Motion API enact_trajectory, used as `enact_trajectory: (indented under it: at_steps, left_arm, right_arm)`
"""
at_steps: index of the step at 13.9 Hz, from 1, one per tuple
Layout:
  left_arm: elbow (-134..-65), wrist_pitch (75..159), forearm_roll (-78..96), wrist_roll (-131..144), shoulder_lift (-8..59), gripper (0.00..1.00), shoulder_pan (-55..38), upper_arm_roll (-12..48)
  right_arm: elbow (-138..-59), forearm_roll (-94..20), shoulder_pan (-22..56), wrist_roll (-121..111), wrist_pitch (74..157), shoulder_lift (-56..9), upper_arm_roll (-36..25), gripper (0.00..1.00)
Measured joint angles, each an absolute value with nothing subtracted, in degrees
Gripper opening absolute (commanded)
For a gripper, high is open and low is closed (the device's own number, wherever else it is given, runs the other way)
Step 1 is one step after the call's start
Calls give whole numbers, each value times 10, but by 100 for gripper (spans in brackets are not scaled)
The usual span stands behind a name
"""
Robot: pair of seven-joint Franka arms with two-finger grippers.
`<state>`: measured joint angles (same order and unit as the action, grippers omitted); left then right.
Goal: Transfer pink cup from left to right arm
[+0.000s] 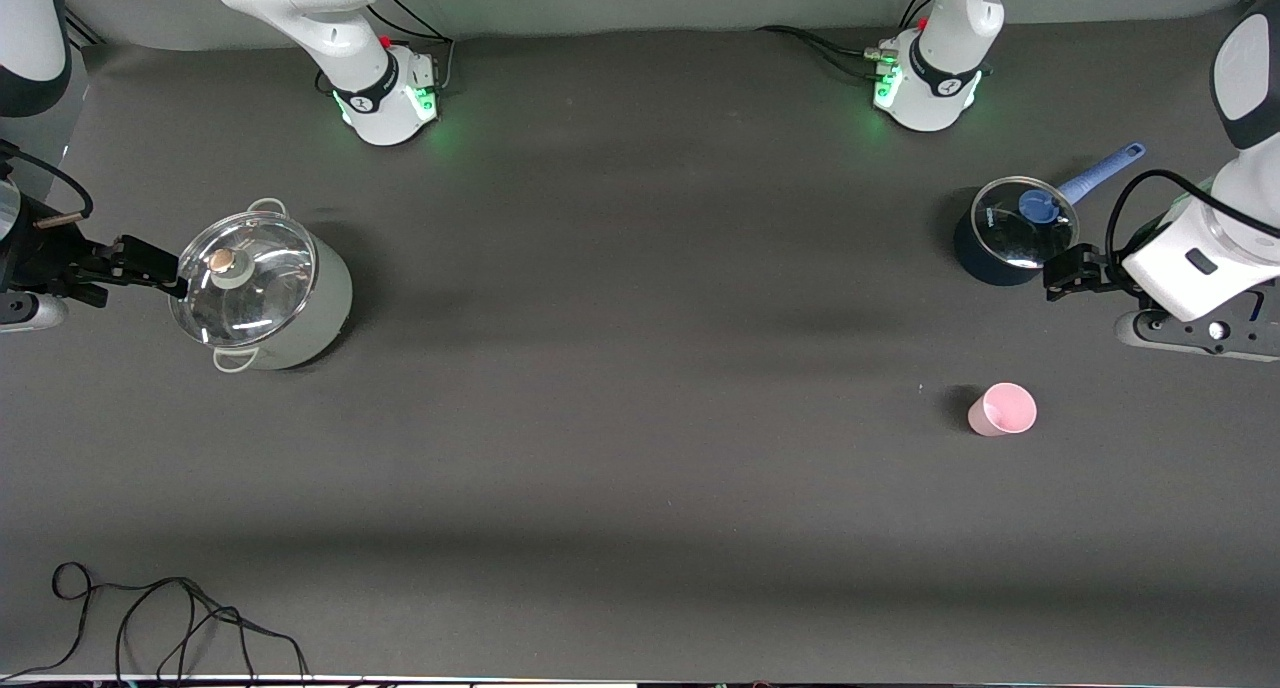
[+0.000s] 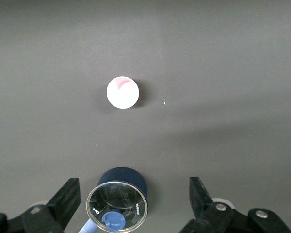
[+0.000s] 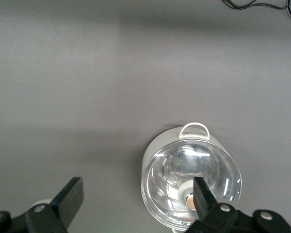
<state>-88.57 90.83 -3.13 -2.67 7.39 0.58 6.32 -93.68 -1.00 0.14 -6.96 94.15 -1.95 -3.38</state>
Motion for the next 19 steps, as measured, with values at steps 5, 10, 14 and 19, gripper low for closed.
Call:
enact_trajectory:
  at_steps: [5,10,14,19]
  left_arm:
    - [-886,908,-31,-27,74,100,6,63]
    - [-887,905,-31,-27,74,100,9,63]
    - [-887,903,-31,-31,74,100,12,63]
    - [-870,905,-31,-144,76,100,30,62]
  right_arm:
    - [-937,-10,1,-70,942,-20,-34,100]
    - [-934,-10,1,-70,942,-20,-35,100]
    - [-934,-10,1,-70,942,-20,-35,100]
    - [-934,-10,1,-70,942,-20,-35,100]
